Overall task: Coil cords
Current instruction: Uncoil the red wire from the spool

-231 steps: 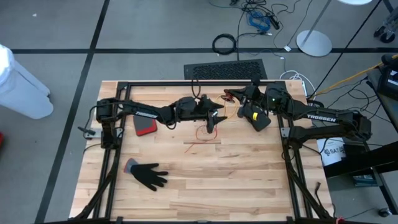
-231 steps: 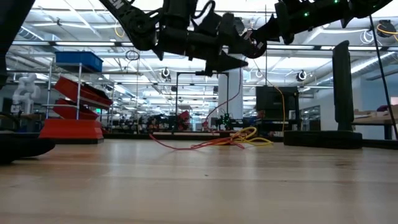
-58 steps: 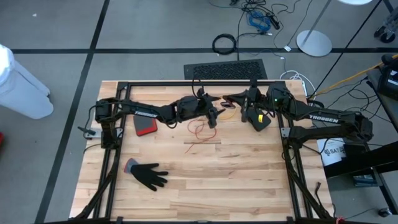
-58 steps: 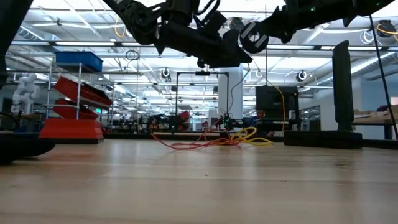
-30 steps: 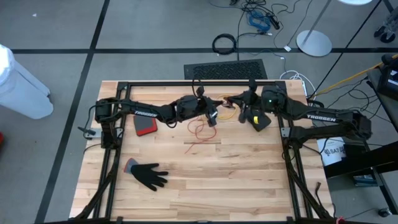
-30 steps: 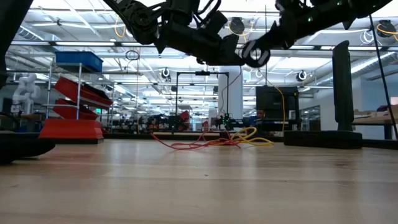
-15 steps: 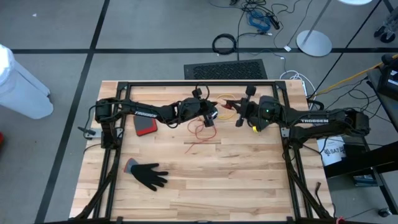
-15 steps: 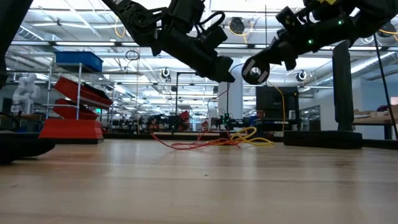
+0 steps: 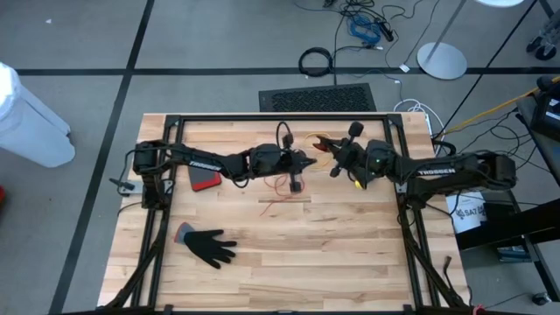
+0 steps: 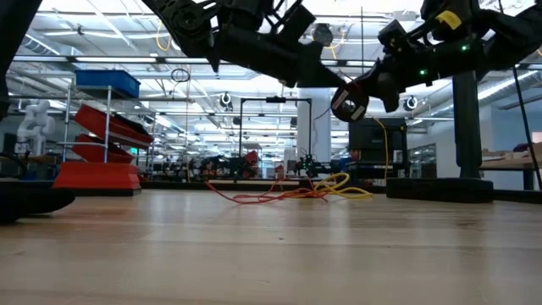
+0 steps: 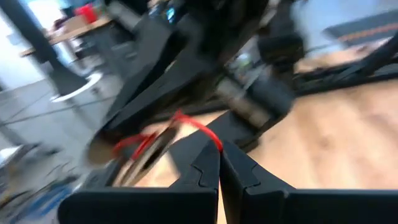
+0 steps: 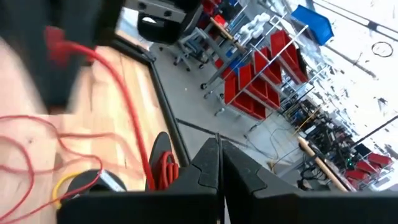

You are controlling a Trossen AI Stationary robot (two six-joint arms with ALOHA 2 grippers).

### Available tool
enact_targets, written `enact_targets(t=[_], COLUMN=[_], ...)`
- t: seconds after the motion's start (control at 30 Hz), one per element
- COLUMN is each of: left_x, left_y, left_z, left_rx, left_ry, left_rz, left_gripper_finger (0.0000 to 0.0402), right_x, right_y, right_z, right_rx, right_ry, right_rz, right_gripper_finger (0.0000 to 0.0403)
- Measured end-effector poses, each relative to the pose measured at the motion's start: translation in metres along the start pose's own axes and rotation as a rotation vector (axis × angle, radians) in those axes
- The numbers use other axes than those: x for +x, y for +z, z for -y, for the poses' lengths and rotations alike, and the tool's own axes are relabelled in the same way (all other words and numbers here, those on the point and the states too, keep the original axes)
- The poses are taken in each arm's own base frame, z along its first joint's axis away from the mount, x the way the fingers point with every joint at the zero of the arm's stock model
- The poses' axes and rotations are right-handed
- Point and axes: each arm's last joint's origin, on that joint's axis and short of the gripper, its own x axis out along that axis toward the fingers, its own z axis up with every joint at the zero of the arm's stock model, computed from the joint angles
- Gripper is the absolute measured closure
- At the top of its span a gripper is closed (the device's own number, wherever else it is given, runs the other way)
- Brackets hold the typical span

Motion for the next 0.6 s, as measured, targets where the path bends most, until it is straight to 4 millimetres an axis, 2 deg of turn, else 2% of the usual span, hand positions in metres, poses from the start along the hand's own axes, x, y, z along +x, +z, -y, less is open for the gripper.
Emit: enact_targets(t=[0.13, 0.23, 0.33, 0.43, 0.6], left_x=[0.008, 0.016, 0.021, 0.022, 0.018], left_y=[-0.007, -0.024, -0.039, -0.050, -0.066], left_z=[0.009, 0.015, 0.013, 0.001, -0.031], left_rx=[-0.015, -0.024, -0.022, -0.020, -0.029], left_ry=[-0.066, -0.083, -0.027, 0.049, 0.173], left_rz=[0.002, -0.050, -0.120, -0.191, -0.308], left_gripper_finger=[0.0401, 0.0401, 0.0401, 0.0401, 0.0401], right_x=[0.006, 0.008, 0.007, 0.003, -0.003], right_y=[0.001, 0.004, 0.009, 0.013, 0.022], right_z=[-0.003, -0.007, -0.009, -0.011, -0.015], right_rx=[0.008, 0.011, 0.015, 0.019, 0.014], right_ry=[-0.023, -0.028, -0.029, -0.020, 0.004], right_rz=[0.044, 0.078, 0.109, 0.129, 0.160], right_gripper_finger=[0.0403, 0.0403, 0.0403, 0.0403, 0.0403])
